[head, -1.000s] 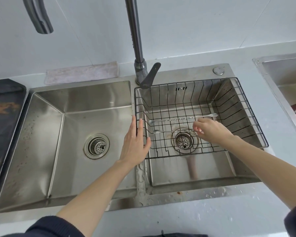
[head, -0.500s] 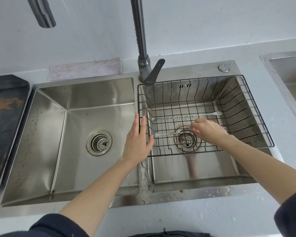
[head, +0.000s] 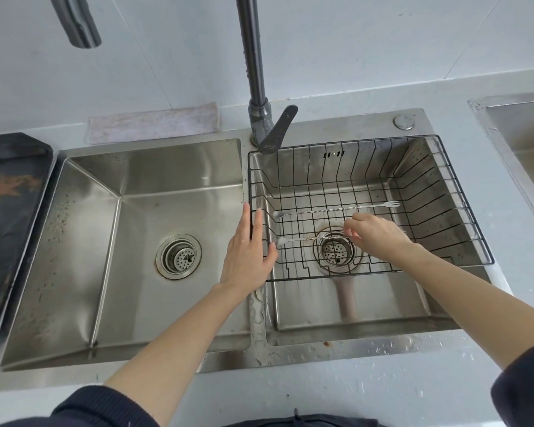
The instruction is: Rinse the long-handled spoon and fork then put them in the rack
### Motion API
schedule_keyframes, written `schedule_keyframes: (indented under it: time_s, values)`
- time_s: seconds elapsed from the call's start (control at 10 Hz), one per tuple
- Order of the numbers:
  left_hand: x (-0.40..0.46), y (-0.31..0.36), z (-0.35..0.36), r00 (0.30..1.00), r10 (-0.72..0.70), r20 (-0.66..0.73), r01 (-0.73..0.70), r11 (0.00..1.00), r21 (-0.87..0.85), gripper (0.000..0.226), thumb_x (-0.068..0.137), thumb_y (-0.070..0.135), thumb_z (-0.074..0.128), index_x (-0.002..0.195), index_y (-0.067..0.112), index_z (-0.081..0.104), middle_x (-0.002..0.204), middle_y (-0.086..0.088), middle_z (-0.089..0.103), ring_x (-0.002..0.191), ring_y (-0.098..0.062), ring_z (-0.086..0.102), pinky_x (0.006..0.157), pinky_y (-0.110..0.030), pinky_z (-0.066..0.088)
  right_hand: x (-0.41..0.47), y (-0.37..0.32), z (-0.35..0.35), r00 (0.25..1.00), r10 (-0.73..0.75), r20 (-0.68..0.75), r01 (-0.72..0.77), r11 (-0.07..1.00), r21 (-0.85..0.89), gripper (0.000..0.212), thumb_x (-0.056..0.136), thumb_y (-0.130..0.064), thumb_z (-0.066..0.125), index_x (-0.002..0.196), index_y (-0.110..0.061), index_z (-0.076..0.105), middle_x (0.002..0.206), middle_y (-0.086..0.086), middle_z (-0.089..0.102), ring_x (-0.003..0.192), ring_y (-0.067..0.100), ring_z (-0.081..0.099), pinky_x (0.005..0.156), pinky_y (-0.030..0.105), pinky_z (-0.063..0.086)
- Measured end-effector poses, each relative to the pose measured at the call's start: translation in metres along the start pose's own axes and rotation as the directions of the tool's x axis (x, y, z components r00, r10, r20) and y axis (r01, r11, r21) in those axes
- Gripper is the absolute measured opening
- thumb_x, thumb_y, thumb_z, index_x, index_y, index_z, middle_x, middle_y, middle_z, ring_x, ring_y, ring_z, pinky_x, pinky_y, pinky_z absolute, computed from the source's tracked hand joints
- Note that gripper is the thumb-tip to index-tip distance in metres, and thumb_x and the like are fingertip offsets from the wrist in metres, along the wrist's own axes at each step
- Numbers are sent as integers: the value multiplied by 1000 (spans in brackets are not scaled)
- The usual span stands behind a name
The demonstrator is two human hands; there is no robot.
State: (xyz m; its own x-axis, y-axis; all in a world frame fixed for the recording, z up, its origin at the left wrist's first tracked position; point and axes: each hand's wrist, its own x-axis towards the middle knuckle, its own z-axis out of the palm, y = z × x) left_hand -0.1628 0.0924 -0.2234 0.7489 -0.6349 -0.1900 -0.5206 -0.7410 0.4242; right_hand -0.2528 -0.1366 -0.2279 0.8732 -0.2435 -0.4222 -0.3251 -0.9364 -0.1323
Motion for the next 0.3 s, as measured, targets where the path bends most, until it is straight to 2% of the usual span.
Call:
schedule_keyframes:
  time_s: [0.1,0.2,0.3]
  values:
    - [1,-1,0,1000,-1,10,0,1000,30,67,93,31,38,148,11,6,158,-10,-11,138,-28,32,111,-36,29,0,-2,-1,1000,7,5,-7,1000,-1,20,93,-17,45,109,-14,57,113,7,57,102,32,59,75,40,48]
    - [0,-2,-1,1000,-11,23,9,997,83,67,94,34,35,148,10,4,158,-11,-11,145,-24,16,116,-37,20,-3,-3,-6,1000,16,13,-16,1000,-8,22,92,-23,47,110,-16,58,113,5,58,104,30,58,79,39,48]
    - [1,-2,-3,1000,-15,6,14,988,151,68,93,37,34,148,10,4,158,-12,-8,146,-24,10,117,-39,16,-2,-5,-9,999,11,-36,-12,1000,-21,24,92,-26,48,111,-16,57,115,6,58,106,30,56,86,38,46]
